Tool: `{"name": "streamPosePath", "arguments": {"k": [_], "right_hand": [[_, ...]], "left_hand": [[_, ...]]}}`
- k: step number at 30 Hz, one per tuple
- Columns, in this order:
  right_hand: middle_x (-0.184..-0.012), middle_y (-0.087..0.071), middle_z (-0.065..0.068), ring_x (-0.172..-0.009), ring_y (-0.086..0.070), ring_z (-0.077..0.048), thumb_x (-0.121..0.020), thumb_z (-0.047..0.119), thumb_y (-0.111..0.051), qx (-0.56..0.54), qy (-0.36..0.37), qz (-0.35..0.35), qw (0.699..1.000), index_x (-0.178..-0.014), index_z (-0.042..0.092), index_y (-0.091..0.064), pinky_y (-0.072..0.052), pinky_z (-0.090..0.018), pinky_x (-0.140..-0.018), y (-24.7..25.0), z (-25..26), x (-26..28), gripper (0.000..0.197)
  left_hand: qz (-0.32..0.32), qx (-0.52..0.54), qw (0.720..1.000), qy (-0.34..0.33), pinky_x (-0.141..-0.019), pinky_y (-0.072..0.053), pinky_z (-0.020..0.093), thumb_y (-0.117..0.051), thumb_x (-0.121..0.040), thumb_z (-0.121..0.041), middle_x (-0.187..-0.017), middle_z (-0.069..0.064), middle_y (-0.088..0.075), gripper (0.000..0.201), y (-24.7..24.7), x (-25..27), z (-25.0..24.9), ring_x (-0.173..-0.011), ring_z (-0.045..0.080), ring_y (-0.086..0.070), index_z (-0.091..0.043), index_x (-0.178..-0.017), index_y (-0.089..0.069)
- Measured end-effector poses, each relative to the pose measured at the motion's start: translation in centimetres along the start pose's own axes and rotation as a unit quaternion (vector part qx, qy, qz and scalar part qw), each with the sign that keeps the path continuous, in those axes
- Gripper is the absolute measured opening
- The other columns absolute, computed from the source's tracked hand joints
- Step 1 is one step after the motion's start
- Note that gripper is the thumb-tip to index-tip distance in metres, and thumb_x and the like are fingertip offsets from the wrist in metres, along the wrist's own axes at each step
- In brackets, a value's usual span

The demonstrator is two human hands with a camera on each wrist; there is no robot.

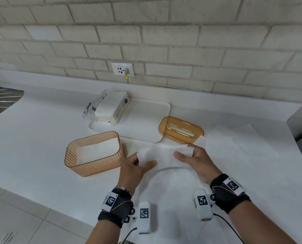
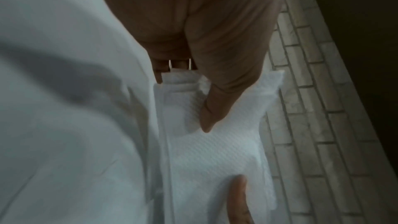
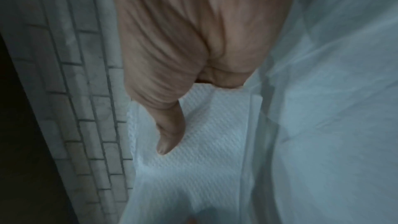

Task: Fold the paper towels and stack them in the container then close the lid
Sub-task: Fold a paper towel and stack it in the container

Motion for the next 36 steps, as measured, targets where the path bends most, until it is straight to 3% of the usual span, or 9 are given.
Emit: {"name": "streamPosePath", "arguments": {"k": [2,6,10,14,19,23,26,30,36], "right_hand": [[-0.109,-0.077,0.002,-0.105,-0.071,-0.018,-0.081,0.024,-0.089,0.042,0.002,-0.012,0.999,-0.105,0.022,-0.076,-0.055,-0.028,-0.089,-0.3,-0.5,-0.3,0.027],[-0.098,-0.078,0.003,-0.090,-0.072,-0.013,-0.075,0.014,-0.094,0.072,0.024,-0.005,0.997,-0.099,0.017,-0.077,-0.059,-0.028,-0.080,-1.1,-0.7,-1.0,0.030],[-0.106,-0.079,0.000,-0.100,-0.075,-0.017,-0.067,0.010,-0.098,0.103,0.013,0.010,0.995,-0.106,0.026,-0.078,-0.063,-0.032,-0.085,-1.1,-1.1,-1.2,0.047],[-0.112,-0.077,0.007,-0.106,-0.072,-0.014,-0.070,0.003,-0.093,0.117,0.025,0.015,0.993,-0.109,0.031,-0.077,-0.061,-0.028,-0.086,-1.4,-1.3,-1.3,0.051],[-0.109,-0.077,0.013,-0.104,-0.069,0.002,-0.074,-0.001,-0.087,0.137,0.073,0.007,0.988,-0.108,0.029,-0.077,-0.055,-0.013,-0.080,-2.2,0.0,-1.8,0.047],[-0.108,-0.078,0.010,-0.100,-0.073,-0.006,-0.072,0.005,-0.092,0.139,0.050,0.011,0.989,-0.112,0.031,-0.073,-0.060,-0.022,-0.082,-1.0,-1.0,-2.2,0.052],[-0.100,-0.081,0.003,-0.095,-0.077,-0.015,-0.074,0.011,-0.093,0.159,0.016,-0.001,0.987,-0.103,0.023,-0.076,-0.064,-0.033,-0.085,-0.6,-2.3,-2.7,0.036],[-0.092,-0.079,-0.001,-0.085,-0.073,-0.013,-0.072,0.008,-0.095,0.130,0.042,-0.010,0.991,-0.091,0.017,-0.078,-0.058,-0.023,-0.073,-1.0,-2.2,-3.2,0.026],[-0.097,-0.080,-0.002,-0.091,-0.074,-0.016,-0.075,-0.002,-0.090,0.131,0.056,0.011,0.990,-0.093,0.015,-0.082,-0.059,-0.024,-0.077,-0.3,-2.7,-3.3,0.026]], "left_hand": [[-0.003,-0.021,1.000,-0.004,-0.073,-0.062,0.033,-0.090,-0.076,-0.003,-0.088,0.005,-0.080,0.017,-0.1,-0.3,0.7,-0.077,0.017,-0.071,-0.015,-0.085,-0.081],[-0.023,-0.033,0.999,0.000,-0.068,-0.057,0.024,-0.085,-0.077,0.005,-0.080,-0.003,-0.075,0.024,-0.2,-1.0,1.6,-0.075,0.016,-0.066,-0.017,-0.078,-0.077],[-0.052,-0.096,0.994,0.003,-0.081,-0.058,0.032,-0.082,-0.071,0.007,-0.093,-0.009,-0.076,0.046,0.4,-1.4,2.7,-0.086,0.019,-0.069,-0.035,-0.088,-0.076],[-0.052,-0.091,0.994,-0.023,-0.070,-0.059,0.023,-0.077,-0.068,0.014,-0.091,-0.002,-0.079,0.048,-0.1,-1.4,2.6,-0.085,0.019,-0.074,-0.027,-0.093,-0.074],[-0.079,-0.067,0.995,-0.016,-0.069,-0.060,0.027,-0.078,-0.067,0.010,-0.084,-0.003,-0.079,0.045,-1.0,-2.1,1.9,-0.080,0.018,-0.074,-0.030,-0.087,-0.075],[-0.089,-0.051,0.995,-0.001,-0.066,-0.062,0.034,-0.076,-0.066,0.009,-0.080,-0.002,-0.078,0.050,-0.7,-2.2,2.0,-0.073,0.021,-0.072,-0.036,-0.085,-0.075],[-0.086,-0.060,0.994,0.013,-0.066,-0.061,0.038,-0.076,-0.061,-0.002,-0.081,0.005,-0.077,0.040,-0.9,-2.2,2.4,-0.069,0.025,-0.070,-0.037,-0.080,-0.075],[-0.085,-0.032,0.996,-0.015,-0.063,-0.056,0.029,-0.076,-0.069,0.013,-0.071,-0.004,-0.073,0.039,-1.3,-2.3,1.7,-0.064,0.013,-0.065,-0.025,-0.072,-0.074],[-0.080,-0.019,0.997,-0.001,-0.057,-0.051,0.031,-0.077,-0.072,0.014,-0.070,0.005,-0.072,0.034,-0.4,-2.6,3.0,-0.061,0.021,-0.060,-0.020,-0.079,-0.078]]}}
Point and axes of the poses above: each hand's wrist, its own x-axis away from the middle knuckle, its own y-axis out of the back of the hand, z = x × y, the point moved 3 cm from there along -x, towards the middle knuckle
